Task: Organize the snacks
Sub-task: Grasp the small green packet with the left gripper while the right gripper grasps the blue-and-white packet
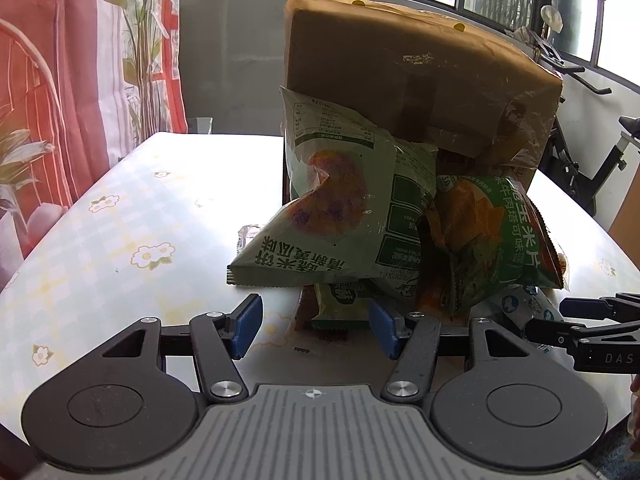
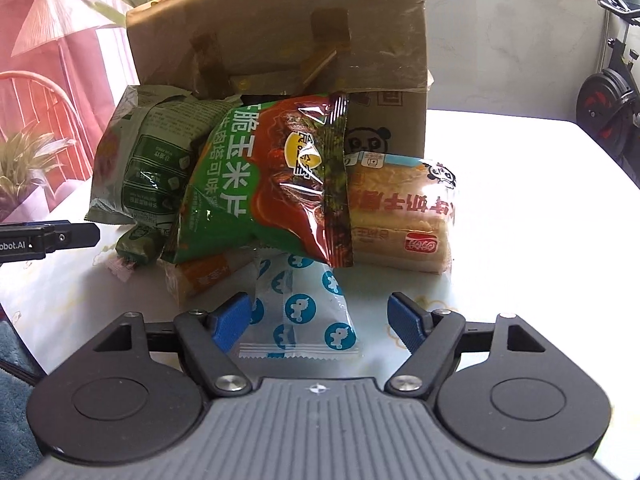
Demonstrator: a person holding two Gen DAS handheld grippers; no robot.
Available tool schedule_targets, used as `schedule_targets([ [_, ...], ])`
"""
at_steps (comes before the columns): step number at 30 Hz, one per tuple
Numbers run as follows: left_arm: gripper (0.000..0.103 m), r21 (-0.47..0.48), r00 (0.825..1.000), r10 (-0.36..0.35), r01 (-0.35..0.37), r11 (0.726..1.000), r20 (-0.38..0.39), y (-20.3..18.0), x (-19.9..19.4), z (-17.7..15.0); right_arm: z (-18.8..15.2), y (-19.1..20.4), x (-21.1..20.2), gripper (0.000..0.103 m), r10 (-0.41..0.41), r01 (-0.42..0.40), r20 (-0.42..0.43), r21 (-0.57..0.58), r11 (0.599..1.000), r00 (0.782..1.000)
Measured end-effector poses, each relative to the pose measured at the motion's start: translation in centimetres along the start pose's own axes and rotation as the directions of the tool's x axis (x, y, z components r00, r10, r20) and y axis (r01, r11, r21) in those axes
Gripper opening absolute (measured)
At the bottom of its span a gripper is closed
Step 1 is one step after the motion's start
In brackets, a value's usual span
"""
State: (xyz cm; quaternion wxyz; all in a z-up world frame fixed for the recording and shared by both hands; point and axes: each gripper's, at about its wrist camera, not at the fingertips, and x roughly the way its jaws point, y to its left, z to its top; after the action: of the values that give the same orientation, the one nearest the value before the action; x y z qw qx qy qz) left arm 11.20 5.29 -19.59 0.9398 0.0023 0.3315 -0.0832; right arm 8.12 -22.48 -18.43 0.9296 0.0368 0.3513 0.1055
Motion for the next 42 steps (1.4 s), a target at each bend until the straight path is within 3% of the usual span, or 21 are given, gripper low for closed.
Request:
schedule_targets([
  [6,0.059,0.023,1.0,0.0,0.001,1.0,-0.016,-0.4,0.5,-0.4,0.1,2.0,0.8,0.072,-0.014,0.025,0.063,-0.175,0.984,0.998],
  [8,0.059,0.031,1.0,0.0,0.0,1.0,-0.02,-0.6,0.7,-0.6,0.1,1.9,1.4,0.063,-0.007,0.019,0.063,-0.188,0.982,0.998],
  [14,0.058,0.03,0.999,0.001,0.0,1.0,-0.038,-0.9,1.2,-0.8,-0.3,0.5,1.4,0.053,0.034,-0.025,0.064,-0.134,0.991,0.997],
  [21,0.059,0.048,0.999,0.013,-0.011,0.999,-0.037,-1.8,3.0,0.2,-0.8,0.4,1.4,0.053,0.056,-0.046,0.089,-0.112,0.993,0.994],
  [26,0.058,0.001,0.997,0.013,-0.013,1.0,-0.079,-2.1,5.4,1.0,-1.0,0.1,1.3,0.053,0.065,-0.054,0.098,-0.11,0.992,0.993],
  [32,0.058,0.073,0.994,0.072,-0.065,0.995,-0.085,-3.6,7.2,0.7,-1.1,0.1,1.3,0.053,0.072,-0.062,0.101,-0.1,0.993,0.992],
  [35,0.042,0.109,0.994,0.081,-0.073,0.991,-0.067,-4.1,7.4,0.6,-1.2,0.0,1.3,0.053,0.076,-0.066,0.102,-0.095,0.993,0.992],
  [42,0.042,0.138,0.993,0.058,-0.044,0.99,-0.103,-4.6,5.1,-0.3,-1.2,0.1,1.5,0.053,0.077,-0.069,0.094,-0.086,0.994,0.993],
])
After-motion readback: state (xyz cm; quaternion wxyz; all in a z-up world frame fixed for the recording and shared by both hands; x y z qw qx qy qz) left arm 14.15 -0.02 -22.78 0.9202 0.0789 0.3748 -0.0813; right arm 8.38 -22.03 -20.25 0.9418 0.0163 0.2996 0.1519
